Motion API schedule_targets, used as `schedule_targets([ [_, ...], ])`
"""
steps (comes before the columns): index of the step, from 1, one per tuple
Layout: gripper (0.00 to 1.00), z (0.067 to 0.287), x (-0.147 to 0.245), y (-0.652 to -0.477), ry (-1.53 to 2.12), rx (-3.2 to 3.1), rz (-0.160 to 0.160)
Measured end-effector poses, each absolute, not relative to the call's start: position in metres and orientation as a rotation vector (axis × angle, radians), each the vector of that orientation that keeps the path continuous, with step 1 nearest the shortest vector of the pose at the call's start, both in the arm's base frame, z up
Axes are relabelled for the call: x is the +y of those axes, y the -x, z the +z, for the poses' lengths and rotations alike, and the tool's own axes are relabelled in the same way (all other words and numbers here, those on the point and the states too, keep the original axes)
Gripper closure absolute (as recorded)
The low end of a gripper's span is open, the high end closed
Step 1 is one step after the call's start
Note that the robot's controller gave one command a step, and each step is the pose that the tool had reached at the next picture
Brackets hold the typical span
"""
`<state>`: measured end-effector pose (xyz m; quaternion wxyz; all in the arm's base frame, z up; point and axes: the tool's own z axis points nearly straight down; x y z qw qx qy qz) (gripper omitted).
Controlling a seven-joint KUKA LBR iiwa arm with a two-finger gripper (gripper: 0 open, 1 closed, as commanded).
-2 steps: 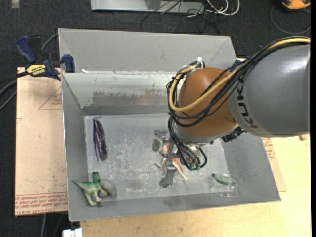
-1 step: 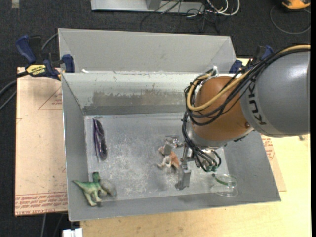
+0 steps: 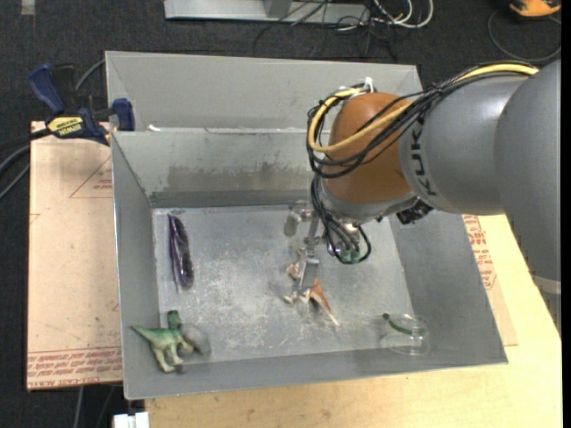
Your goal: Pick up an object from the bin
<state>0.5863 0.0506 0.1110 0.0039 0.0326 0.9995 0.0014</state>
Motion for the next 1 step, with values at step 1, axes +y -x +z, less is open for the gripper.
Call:
schedule_targets([
  [1,0.00,0.0889,0.0118,-0.5455,0.621,3.081,0.005],
])
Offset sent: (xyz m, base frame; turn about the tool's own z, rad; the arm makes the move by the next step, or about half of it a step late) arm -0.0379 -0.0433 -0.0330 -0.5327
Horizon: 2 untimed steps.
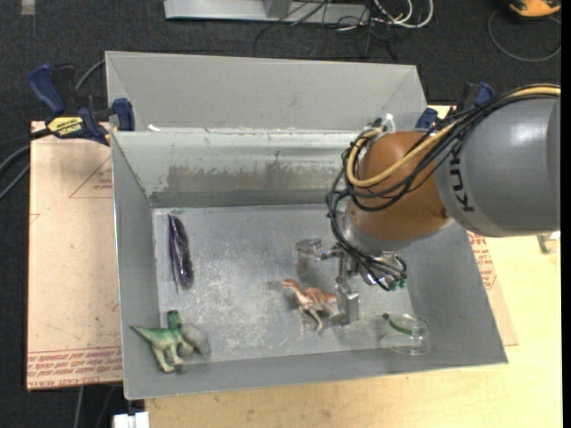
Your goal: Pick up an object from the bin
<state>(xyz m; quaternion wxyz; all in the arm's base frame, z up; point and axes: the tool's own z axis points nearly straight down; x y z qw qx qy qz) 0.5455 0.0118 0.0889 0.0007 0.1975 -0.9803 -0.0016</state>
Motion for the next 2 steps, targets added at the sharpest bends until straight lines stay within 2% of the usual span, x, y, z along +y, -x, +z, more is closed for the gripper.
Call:
schedule_targets([
  [1,1.00,0.0788,0.0082,-0.5495,-0.727,-3.069,-0.004],
  [2,1.00,0.0787,0.0081,-0.5495,-0.726,-3.069,-0.004],
])
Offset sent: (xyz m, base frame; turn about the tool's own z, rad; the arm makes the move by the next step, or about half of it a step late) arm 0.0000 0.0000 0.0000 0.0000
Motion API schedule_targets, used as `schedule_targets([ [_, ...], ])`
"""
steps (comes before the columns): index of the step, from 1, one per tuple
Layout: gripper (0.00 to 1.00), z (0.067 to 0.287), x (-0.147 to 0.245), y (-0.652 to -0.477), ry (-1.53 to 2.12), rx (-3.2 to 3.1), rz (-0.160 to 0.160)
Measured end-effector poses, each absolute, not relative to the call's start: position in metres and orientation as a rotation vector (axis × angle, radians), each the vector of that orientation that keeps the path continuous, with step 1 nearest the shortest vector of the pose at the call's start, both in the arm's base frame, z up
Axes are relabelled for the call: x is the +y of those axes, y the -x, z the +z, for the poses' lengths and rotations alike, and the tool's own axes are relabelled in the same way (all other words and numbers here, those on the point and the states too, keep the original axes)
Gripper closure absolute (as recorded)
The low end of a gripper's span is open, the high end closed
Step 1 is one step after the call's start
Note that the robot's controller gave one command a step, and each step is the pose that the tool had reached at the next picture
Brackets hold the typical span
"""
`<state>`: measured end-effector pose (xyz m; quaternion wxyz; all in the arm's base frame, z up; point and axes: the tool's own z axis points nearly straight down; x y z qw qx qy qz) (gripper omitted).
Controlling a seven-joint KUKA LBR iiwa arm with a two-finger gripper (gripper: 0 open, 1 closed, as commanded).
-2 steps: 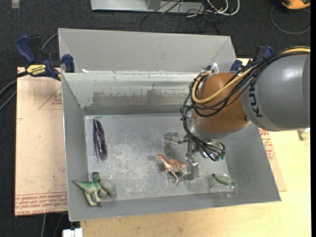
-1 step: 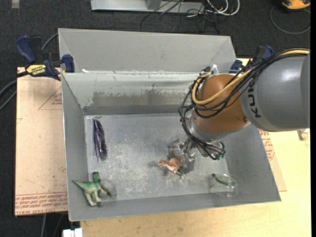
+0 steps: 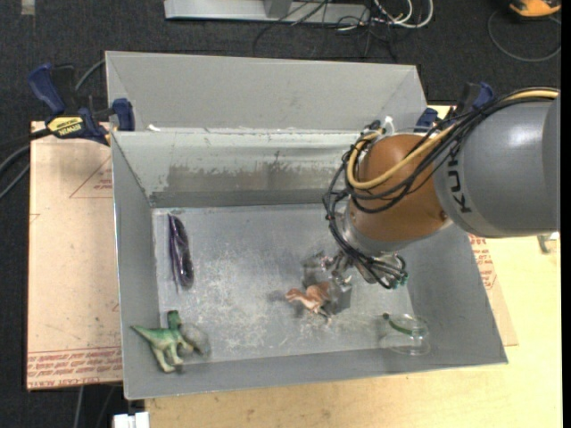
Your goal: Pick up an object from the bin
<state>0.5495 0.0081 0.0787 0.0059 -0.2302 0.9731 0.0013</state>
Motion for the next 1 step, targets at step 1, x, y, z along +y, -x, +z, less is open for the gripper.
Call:
schedule_targets([
  [1,1.00,0.2957,0.0066,-0.5474,0.732,3.031,0.001],
])
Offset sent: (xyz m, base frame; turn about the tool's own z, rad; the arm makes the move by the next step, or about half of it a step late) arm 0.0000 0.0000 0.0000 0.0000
